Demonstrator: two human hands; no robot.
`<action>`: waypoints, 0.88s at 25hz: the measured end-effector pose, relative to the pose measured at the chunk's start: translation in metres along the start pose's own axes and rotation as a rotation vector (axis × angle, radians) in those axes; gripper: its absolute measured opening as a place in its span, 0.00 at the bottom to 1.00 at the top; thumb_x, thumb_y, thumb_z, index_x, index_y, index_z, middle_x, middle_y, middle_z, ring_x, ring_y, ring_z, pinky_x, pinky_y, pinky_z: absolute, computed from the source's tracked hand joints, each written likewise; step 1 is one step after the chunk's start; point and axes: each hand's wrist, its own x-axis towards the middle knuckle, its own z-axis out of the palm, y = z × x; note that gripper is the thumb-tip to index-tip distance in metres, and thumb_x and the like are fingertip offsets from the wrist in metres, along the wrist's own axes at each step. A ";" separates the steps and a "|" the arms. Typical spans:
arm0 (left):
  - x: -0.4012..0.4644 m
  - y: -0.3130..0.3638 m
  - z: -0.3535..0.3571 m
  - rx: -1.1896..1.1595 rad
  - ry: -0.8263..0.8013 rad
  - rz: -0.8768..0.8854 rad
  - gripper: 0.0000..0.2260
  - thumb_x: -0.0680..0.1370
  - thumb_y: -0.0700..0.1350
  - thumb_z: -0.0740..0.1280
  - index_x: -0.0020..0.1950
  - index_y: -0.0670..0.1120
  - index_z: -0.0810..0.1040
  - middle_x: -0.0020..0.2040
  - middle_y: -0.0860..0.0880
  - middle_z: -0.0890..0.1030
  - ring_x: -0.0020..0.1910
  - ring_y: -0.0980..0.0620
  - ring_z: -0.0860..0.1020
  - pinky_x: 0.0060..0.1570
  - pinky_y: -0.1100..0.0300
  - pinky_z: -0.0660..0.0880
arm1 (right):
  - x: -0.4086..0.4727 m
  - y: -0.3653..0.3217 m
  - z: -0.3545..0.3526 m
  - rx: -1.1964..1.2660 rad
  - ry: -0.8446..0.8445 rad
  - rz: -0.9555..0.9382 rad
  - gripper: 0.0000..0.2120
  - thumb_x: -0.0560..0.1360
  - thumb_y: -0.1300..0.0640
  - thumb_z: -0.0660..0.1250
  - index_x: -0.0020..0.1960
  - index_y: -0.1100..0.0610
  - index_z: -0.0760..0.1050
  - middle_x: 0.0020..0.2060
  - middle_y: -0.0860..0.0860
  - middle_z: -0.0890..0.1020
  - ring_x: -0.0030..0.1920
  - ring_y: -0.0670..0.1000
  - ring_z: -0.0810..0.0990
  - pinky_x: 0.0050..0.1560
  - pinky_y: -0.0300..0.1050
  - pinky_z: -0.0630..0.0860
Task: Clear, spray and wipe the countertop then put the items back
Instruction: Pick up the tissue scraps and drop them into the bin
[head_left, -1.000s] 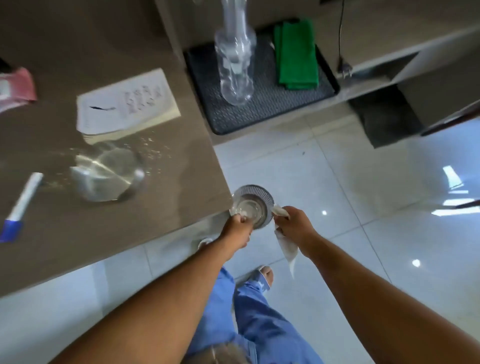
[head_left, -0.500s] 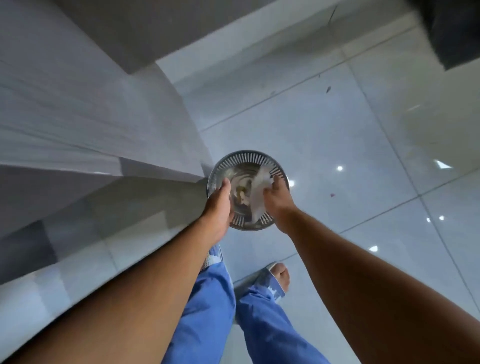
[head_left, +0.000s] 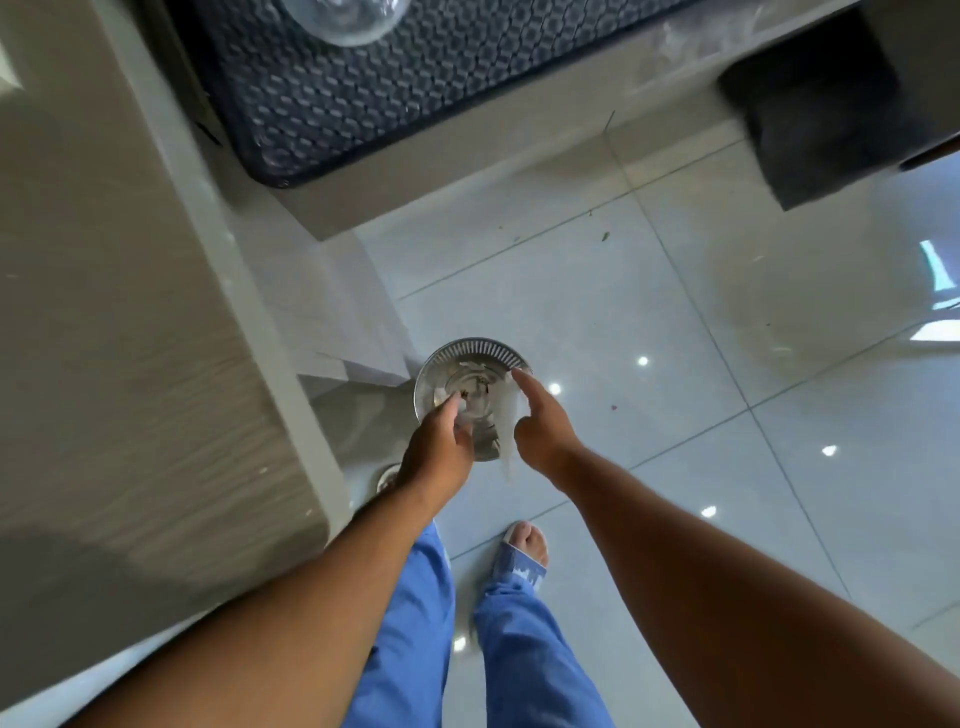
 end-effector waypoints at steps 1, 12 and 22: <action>-0.007 0.008 -0.008 0.042 0.005 0.017 0.22 0.81 0.42 0.58 0.75 0.50 0.65 0.71 0.48 0.73 0.68 0.47 0.73 0.62 0.59 0.70 | -0.008 -0.007 -0.006 0.021 0.002 -0.007 0.39 0.68 0.76 0.52 0.75 0.52 0.62 0.73 0.54 0.67 0.72 0.54 0.66 0.63 0.37 0.65; 0.017 -0.044 -0.003 -0.036 0.012 -0.054 0.24 0.81 0.41 0.57 0.77 0.53 0.60 0.75 0.49 0.68 0.71 0.48 0.69 0.66 0.58 0.67 | 0.056 0.025 0.052 0.606 -0.048 0.158 0.24 0.74 0.73 0.61 0.67 0.56 0.70 0.59 0.57 0.76 0.52 0.55 0.80 0.38 0.45 0.80; -0.006 -0.036 -0.005 -0.052 0.034 -0.070 0.24 0.82 0.36 0.55 0.78 0.45 0.58 0.76 0.43 0.64 0.71 0.44 0.68 0.67 0.61 0.64 | 0.033 0.042 0.049 0.150 -0.041 0.061 0.33 0.71 0.75 0.60 0.72 0.53 0.68 0.62 0.52 0.72 0.59 0.54 0.73 0.40 0.32 0.76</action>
